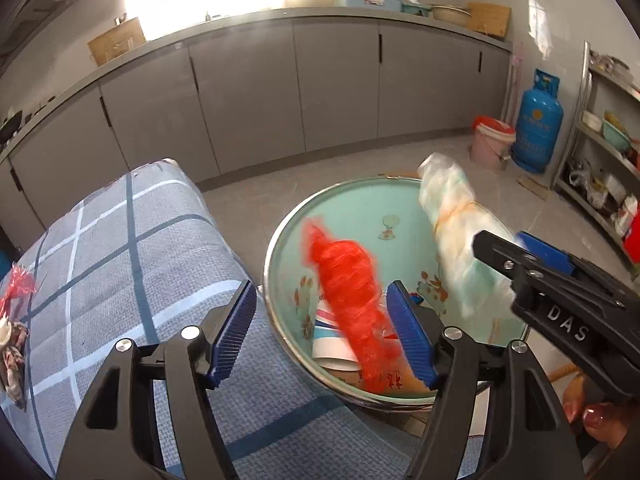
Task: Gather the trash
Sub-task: 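Carry both bags over the green bin and open both tools, then move both open tools back toward the sponge and rags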
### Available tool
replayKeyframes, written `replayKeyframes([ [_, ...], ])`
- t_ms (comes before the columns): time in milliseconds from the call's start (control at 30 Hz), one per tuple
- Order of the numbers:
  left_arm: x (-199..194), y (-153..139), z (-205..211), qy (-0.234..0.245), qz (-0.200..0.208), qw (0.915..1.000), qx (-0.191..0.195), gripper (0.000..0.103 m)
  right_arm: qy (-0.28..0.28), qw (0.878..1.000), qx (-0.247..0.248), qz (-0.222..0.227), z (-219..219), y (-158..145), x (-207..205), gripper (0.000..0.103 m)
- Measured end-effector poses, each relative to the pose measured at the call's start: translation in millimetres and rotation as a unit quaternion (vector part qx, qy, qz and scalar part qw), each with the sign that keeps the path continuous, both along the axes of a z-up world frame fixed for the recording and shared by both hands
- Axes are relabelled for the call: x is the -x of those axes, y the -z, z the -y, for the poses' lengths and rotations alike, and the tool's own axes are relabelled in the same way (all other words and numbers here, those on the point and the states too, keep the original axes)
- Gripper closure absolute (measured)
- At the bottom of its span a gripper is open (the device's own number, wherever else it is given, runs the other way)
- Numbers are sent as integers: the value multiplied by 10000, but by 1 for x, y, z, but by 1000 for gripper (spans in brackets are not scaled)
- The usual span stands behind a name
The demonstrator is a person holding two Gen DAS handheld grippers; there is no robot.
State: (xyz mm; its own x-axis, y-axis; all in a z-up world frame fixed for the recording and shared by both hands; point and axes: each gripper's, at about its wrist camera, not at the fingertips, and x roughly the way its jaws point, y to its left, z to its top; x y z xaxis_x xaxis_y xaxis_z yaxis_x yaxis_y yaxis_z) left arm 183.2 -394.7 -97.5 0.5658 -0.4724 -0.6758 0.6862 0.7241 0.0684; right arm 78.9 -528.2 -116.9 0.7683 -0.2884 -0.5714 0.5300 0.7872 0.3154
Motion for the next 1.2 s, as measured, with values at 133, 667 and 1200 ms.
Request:
replayKeyframes([
  [133,-5,-2,-12,-293,-30,9995,79,26,140,9998,-77,150,4,-2,6,41],
  [667,-8,-12,-73,-1313,112,9909,278,7,114,9994,247,203,-8,-10,3,34],
  [1200,-20,-21,-180,-2379,221,9700,444,6,-366,9949,926,166,-62,-27,-18,31],
])
